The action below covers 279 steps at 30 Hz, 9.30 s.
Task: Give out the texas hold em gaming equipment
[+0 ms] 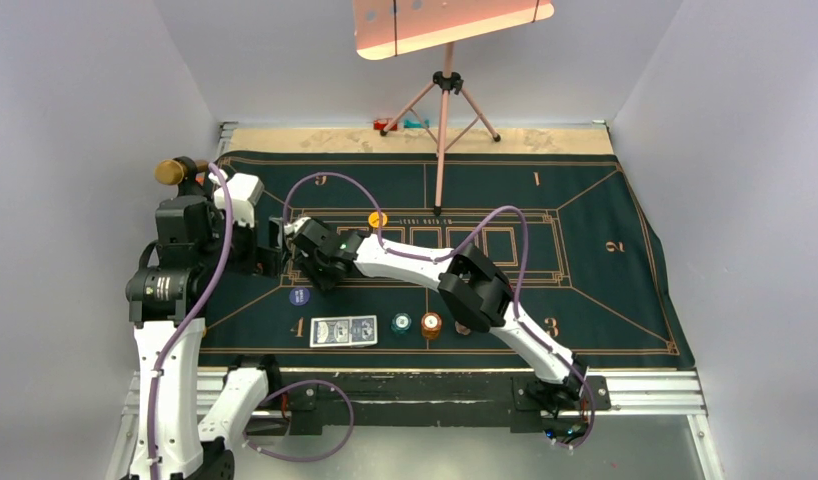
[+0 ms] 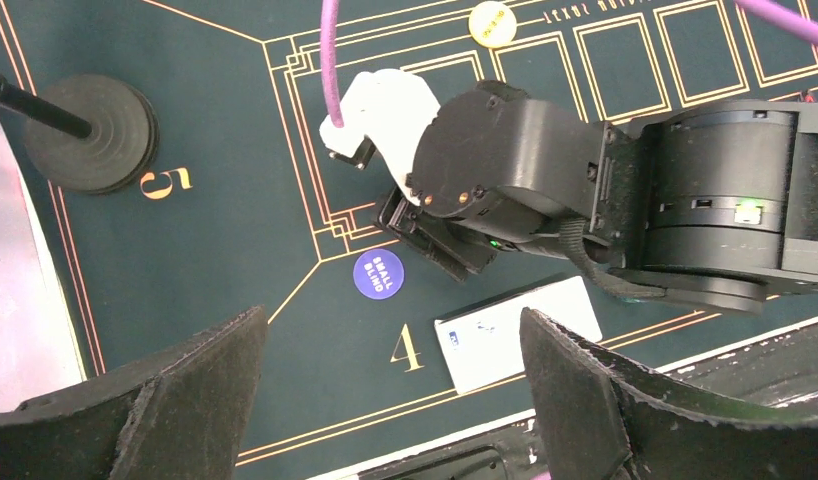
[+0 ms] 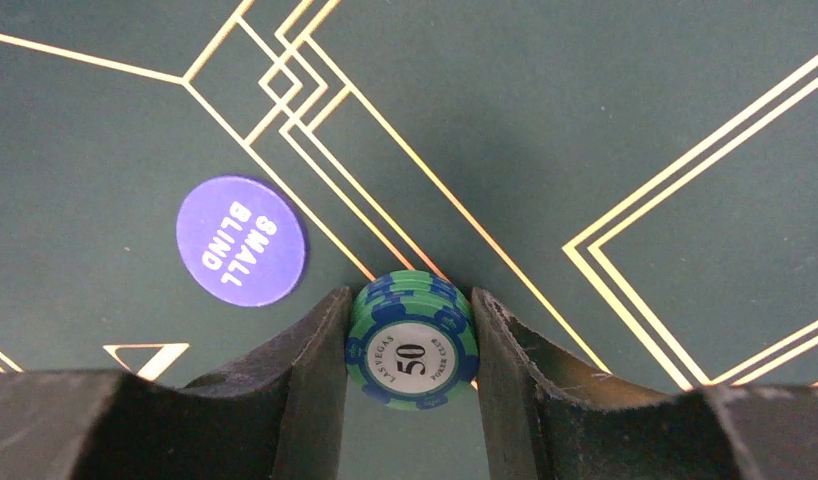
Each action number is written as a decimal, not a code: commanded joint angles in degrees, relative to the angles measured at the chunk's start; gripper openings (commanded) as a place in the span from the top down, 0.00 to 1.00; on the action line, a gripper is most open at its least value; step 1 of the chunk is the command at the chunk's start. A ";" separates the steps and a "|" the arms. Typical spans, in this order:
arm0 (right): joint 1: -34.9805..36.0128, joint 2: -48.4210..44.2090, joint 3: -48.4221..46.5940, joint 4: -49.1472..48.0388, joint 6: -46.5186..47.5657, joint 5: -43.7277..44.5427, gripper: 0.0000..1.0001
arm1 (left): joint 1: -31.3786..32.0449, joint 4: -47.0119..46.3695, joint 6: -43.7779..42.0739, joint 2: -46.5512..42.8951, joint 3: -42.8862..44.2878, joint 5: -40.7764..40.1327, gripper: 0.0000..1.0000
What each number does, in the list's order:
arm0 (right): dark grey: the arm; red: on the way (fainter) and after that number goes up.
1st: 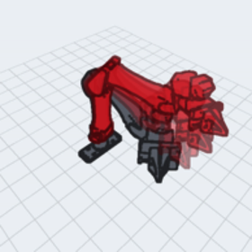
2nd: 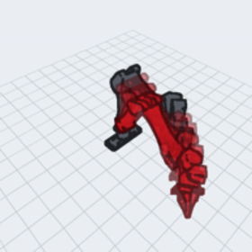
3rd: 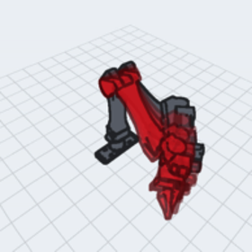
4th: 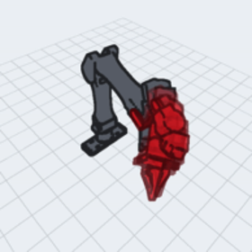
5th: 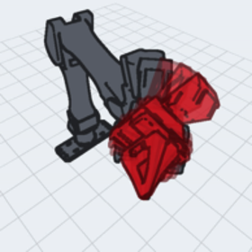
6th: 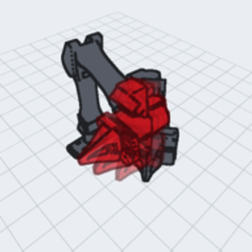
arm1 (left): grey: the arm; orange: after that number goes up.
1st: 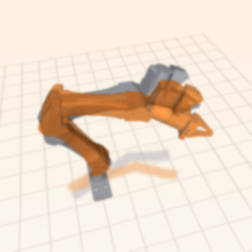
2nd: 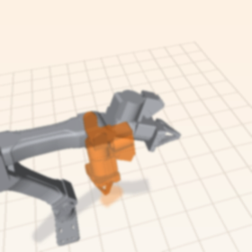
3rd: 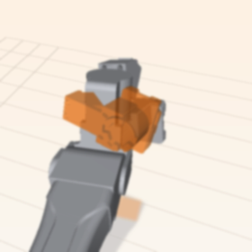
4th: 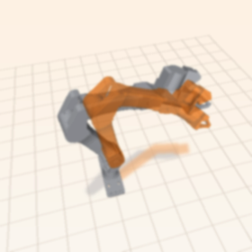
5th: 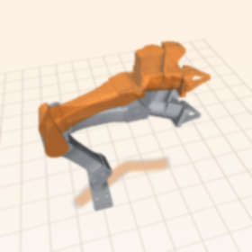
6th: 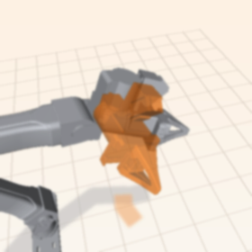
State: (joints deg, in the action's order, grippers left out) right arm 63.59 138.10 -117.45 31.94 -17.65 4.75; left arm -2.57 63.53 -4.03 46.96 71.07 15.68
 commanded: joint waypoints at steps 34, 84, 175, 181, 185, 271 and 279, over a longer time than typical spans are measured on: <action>-4.71 -33.00 31.70 -2.14 3.89 -0.14 0.16 | -0.30 -2.23 0.14 0.14 0.76 1.86 0.00; 0.70 -36.36 52.15 -6.04 1.55 -1.93 0.43 | -0.29 -2.07 -2.24 0.80 -1.47 -0.56 0.00; -21.44 -19.57 16.71 0.00 2.76 6.17 0.24 | -0.27 -1.49 -3.81 -1.05 -2.42 -0.13 0.00; -14.13 -29.18 26.11 2.66 5.31 4.09 0.18 | -0.25 -1.52 -3.80 -0.70 -1.96 -0.29 0.00; -9.14 -34.08 34.08 2.54 5.61 1.96 0.16 | -0.29 -1.70 -3.69 -0.46 -1.81 -0.18 0.00; -40.17 -43.14 56.13 -2.63 -10.96 6.64 1.00 | -0.29 -1.21 -6.23 -0.63 -1.55 -1.09 0.00; -41.68 -41.15 58.75 -4.04 -13.42 10.89 1.00 | -0.32 -0.82 -6.44 -0.69 -1.54 -0.89 0.00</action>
State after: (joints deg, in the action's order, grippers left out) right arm 23.05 98.28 -59.40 29.95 -28.45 11.53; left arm -2.57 62.89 -9.65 46.39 68.34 13.87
